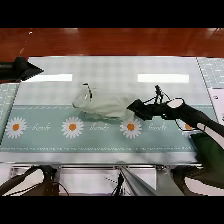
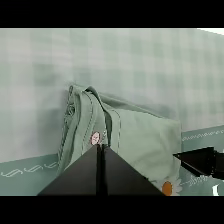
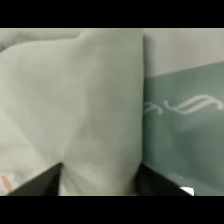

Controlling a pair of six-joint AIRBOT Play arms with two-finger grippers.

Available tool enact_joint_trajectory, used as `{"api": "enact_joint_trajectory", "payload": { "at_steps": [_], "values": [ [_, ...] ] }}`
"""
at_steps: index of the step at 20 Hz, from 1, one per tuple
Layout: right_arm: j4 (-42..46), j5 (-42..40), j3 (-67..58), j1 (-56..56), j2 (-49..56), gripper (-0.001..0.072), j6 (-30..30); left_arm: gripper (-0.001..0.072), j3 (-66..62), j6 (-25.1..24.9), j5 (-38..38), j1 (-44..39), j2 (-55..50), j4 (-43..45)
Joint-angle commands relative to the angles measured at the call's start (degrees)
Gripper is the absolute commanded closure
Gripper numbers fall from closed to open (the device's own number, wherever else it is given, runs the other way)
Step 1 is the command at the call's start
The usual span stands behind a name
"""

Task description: Fold the shirts.

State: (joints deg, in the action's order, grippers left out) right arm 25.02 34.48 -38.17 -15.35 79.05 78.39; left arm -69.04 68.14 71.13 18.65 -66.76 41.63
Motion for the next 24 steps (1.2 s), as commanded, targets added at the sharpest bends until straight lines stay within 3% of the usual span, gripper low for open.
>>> {"api": "enact_joint_trajectory", "payload": {
  "at_steps": [1,2,4,6,7,11,14,19,24],
  "values": [
    [-6.43,-5.20,-0.63,-1.62,0.96,0.0627,-4.22,0.0680,0.28,0.04,0.07,-1.75,-0.02,-0.02],
    [-6.67,-4.37,-1.77,-1.11,0.76,0.0686,-4.72,0.0680,0.28,0.02,0.04,-2.73,-0.02,-0.02],
    [-6.43,-0.66,-5.29,0.85,-1.25,0.0686,-8.92,0.0680,0.28,0.02,-0.44,-4.33,-0.04,0.00],
    [-4.11,3.17,-9.77,4.57,-5.90,0.0686,-9.25,0.0680,0.28,0.02,-2.29,-5.77,-0.04,0.00],
    [-1.27,5.05,-12.22,7.02,-8.76,0.0686,-6.82,0.0680,0.28,0.02,-3.63,-6.43,-0.04,-0.02],
    [20.09,17.88,-22.23,22.75,-19.93,0.0686,13.81,0.0680,0.28,0.02,-7.52,-8.26,-0.04,0.00],
    [31.56,33.94,-27.30,38.38,-27.36,0.0686,20.85,0.0680,0.28,-0.04,-7.74,-8.26,-0.04,0.00],
    [43.25,53.55,-29.38,64.81,-36.96,0.0687,20.20,0.0679,0.28,-1.70,-8.17,-8.26,-0.04,0.00],
    [52.35,64.70,-29.38,84.35,-39.15,0.0687,11.47,0.0679,0.28,-3.21,-10.12,-8.24,-0.04,0.00]
  ]
}}
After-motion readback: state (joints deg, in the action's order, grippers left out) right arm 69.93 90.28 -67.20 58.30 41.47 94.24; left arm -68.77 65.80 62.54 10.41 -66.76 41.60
